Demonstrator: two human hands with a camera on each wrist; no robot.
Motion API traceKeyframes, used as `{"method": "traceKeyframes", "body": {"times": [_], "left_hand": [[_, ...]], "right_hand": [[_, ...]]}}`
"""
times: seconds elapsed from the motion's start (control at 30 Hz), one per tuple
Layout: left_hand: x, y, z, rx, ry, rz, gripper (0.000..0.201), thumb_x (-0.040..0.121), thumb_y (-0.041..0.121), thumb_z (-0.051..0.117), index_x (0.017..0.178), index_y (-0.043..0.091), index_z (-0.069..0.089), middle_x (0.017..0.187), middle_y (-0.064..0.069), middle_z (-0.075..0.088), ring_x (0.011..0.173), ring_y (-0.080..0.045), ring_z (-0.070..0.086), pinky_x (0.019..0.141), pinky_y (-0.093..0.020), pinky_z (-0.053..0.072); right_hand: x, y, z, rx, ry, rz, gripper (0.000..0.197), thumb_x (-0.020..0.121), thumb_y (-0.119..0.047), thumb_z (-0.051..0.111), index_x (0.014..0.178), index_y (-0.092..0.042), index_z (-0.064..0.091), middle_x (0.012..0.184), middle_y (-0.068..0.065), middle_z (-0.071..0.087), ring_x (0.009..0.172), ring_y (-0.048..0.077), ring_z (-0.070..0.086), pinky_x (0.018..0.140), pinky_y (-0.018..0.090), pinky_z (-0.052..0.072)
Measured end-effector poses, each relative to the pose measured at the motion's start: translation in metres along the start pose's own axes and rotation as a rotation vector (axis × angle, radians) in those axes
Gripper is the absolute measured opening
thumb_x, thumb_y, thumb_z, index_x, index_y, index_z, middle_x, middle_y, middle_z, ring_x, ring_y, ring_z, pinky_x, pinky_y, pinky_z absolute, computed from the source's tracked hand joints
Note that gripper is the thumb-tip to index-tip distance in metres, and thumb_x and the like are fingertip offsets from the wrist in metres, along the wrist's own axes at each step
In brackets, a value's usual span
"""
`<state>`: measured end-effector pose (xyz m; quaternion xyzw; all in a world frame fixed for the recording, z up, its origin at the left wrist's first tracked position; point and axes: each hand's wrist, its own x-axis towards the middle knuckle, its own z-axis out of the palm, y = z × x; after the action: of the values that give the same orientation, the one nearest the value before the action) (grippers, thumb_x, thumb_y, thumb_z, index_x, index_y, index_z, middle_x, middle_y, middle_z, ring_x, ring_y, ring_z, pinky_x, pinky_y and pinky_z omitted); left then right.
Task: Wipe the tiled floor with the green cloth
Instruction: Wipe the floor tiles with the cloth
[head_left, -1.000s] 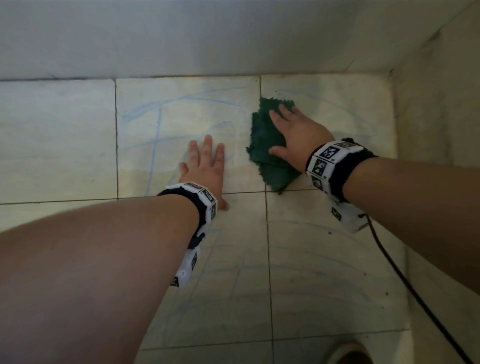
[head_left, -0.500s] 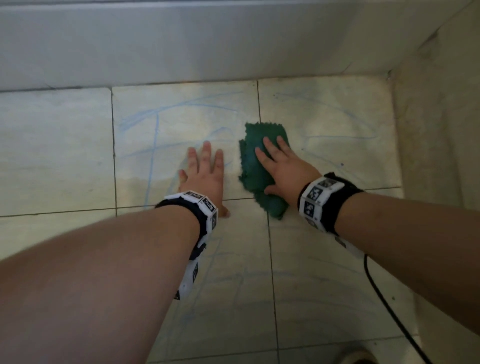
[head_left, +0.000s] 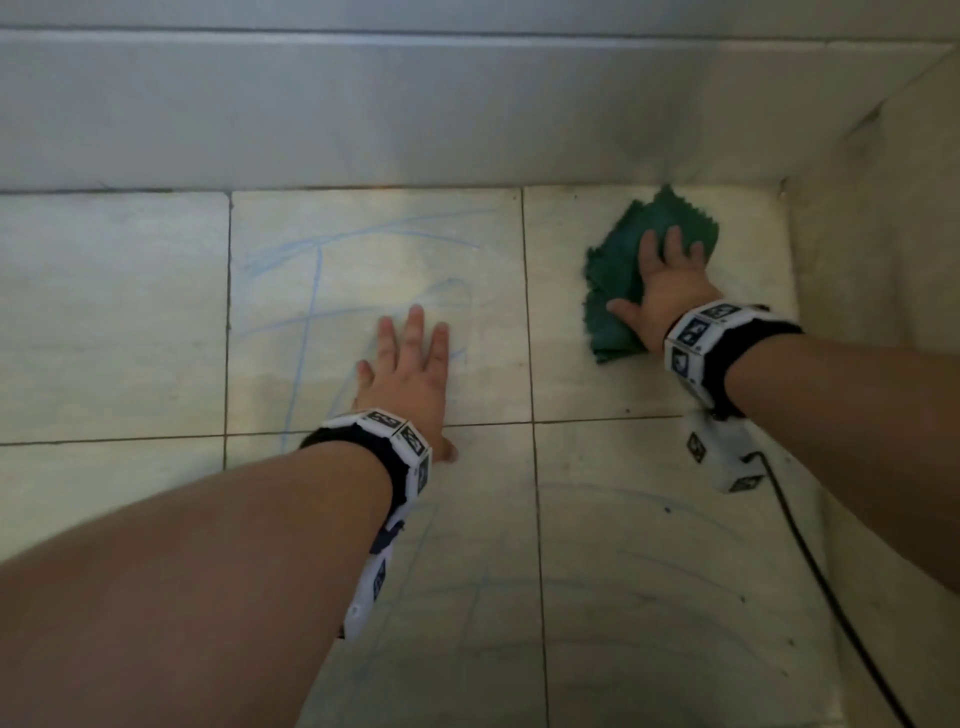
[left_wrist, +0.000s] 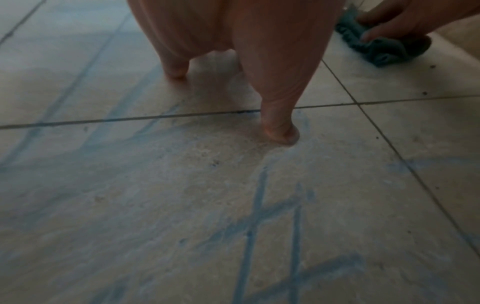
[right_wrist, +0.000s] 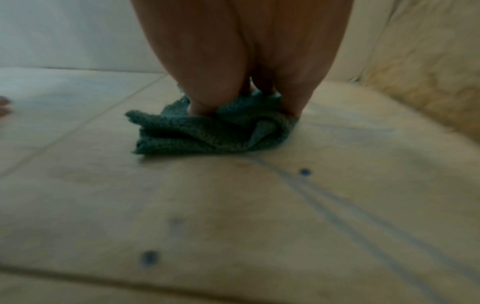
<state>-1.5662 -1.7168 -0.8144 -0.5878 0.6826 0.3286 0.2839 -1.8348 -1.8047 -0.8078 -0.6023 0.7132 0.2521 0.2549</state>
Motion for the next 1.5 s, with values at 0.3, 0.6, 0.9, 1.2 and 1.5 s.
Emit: {"method": "traceKeyframes", "body": {"times": [0.3,0.6,0.9,1.2,1.5], "left_hand": [[0.0,0.001,0.001,0.03,0.01,-0.016,0.137,0.072,0.05,0.082,0.152,0.022,-0.025,0.153,-0.005,-0.042,0.145,-0.037,-0.029,0.119,-0.058,0.007],[-0.001,-0.001,0.002,0.021,0.033,-0.013,0.138,0.071,0.05,0.083,0.152,0.021,-0.025,0.153,-0.004,-0.042,0.144,-0.036,-0.03,0.119,-0.057,0.006],[-0.001,-0.001,0.002,0.03,0.062,-0.019,0.137,0.071,0.051,0.083,0.153,0.021,-0.022,0.155,-0.005,-0.04,0.146,-0.036,-0.028,0.12,-0.056,0.007],[-0.003,-0.002,0.0,0.021,0.042,-0.02,0.138,0.071,0.051,0.083,0.153,0.022,-0.024,0.154,-0.004,-0.041,0.145,-0.035,-0.029,0.119,-0.056,0.006],[0.0,-0.001,0.002,0.024,0.058,-0.004,0.139,0.069,0.052,0.084,0.153,0.022,-0.023,0.154,-0.005,-0.041,0.145,-0.036,-0.029,0.119,-0.058,0.007]], "right_hand": [[-0.013,-0.095,0.02,-0.109,0.011,-0.379,0.093,0.098,-0.051,0.052,0.158,-0.02,-0.011,0.164,0.008,-0.021,0.15,0.036,-0.017,0.124,0.043,0.001],[0.004,0.079,0.017,0.073,0.051,0.177,0.094,0.098,-0.057,0.047,0.158,-0.015,-0.013,0.165,0.013,-0.014,0.151,0.039,-0.004,0.124,0.044,0.006],[-0.062,-0.054,0.068,-0.014,0.032,-0.236,0.094,0.099,-0.054,0.046,0.156,-0.015,-0.018,0.162,0.016,-0.023,0.148,0.042,-0.021,0.123,0.046,-0.004],[-0.01,-0.002,0.028,-0.021,0.056,-0.045,0.093,0.099,-0.058,0.041,0.156,-0.011,-0.015,0.163,0.019,-0.019,0.149,0.042,-0.014,0.123,0.045,-0.004],[-0.049,0.044,0.048,0.068,-0.009,0.192,0.094,0.099,-0.057,0.042,0.156,-0.01,-0.016,0.164,0.018,-0.016,0.15,0.042,-0.008,0.122,0.049,0.012]]}}
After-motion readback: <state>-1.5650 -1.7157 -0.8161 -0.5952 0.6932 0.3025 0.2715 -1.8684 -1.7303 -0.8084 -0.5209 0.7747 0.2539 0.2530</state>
